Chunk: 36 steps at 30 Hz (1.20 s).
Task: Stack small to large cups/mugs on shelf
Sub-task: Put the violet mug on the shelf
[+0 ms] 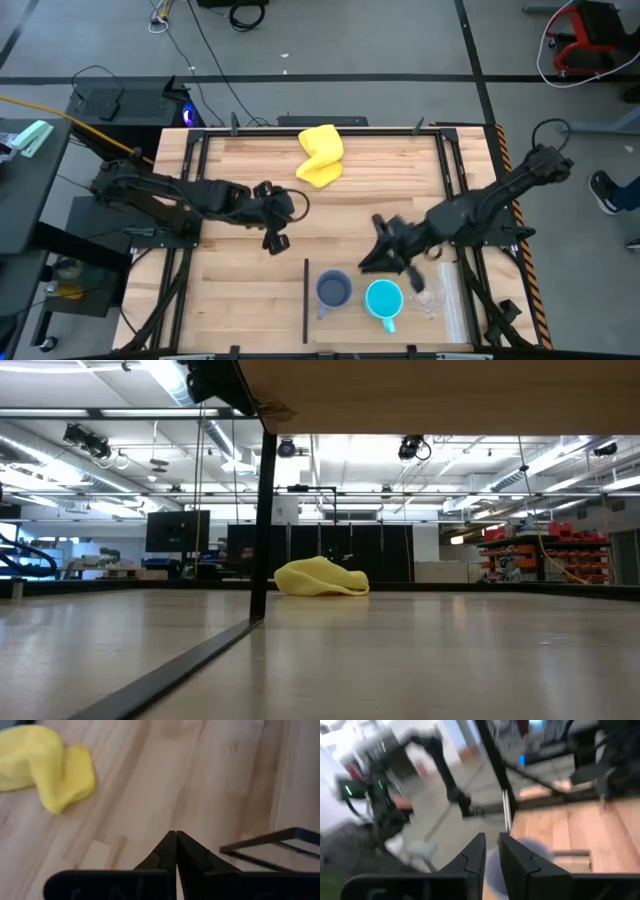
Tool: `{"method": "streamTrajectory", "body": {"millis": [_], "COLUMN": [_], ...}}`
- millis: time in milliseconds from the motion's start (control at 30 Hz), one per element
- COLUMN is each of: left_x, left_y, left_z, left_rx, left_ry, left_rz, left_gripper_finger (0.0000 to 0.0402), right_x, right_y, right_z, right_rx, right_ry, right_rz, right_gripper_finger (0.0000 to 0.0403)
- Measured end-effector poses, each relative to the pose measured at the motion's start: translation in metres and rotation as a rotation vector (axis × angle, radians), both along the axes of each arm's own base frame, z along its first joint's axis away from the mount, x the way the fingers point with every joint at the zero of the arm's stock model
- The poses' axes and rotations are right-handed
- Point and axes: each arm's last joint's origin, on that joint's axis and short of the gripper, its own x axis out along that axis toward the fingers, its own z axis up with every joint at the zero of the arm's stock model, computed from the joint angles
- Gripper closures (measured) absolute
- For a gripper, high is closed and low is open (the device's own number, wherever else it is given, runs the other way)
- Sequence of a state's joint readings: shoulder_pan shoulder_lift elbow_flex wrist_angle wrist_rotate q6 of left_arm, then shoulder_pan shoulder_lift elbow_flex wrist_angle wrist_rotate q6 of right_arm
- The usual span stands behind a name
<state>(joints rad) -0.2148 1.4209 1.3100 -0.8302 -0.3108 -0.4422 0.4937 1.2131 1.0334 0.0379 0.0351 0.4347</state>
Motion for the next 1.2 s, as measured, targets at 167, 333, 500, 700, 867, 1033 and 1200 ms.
{"method": "streamTrajectory", "body": {"millis": [167, 333, 500, 700, 867, 1033, 1200], "left_x": [0.013, 0.022, 0.027, 0.031, 0.034, 0.035, 0.035], "left_y": [-0.014, -0.03, -0.039, -0.04, -0.041, -0.041, -0.047], "left_z": [-0.017, -0.023, -0.022, -0.019, -0.014, -0.014, -0.011], "left_rx": [-0.038, -0.033, -0.025, -0.019, -0.021, -0.033, -0.07], "left_ry": [-0.083, -0.131, -0.178, -0.223, -0.282, -0.291, -0.317], "left_rz": [-0.075, -0.18, -0.226, -0.242, -0.248, -0.256, -0.296], "left_gripper_finger": [0.0387, 0.0373, 0.0372, 0.0382, 0.0379, 0.0373, 0.0378], "right_x": [0.025, 0.039, 0.043, 0.044, 0.037, 0.03, 0.031], "right_y": [0.029, 0.05, 0.063, 0.084, 0.092, 0.089, 0.083], "right_z": [-0.011, -0.012, -0.011, -0.023, -0.026, -0.022, -0.025], "right_rx": [-0.109, -0.238, -0.376, -0.399, -0.441, -0.45, -0.452], "right_ry": [0.119, 0.234, 0.323, 0.377, 0.374, 0.382, 0.419], "right_rz": [0.019, -0.052, -0.161, -0.147, -0.178, -0.203, -0.233], "right_gripper_finger": [0.0373, 0.0395, 0.0397, 0.0397, 0.0399, 0.04, 0.0401]}}
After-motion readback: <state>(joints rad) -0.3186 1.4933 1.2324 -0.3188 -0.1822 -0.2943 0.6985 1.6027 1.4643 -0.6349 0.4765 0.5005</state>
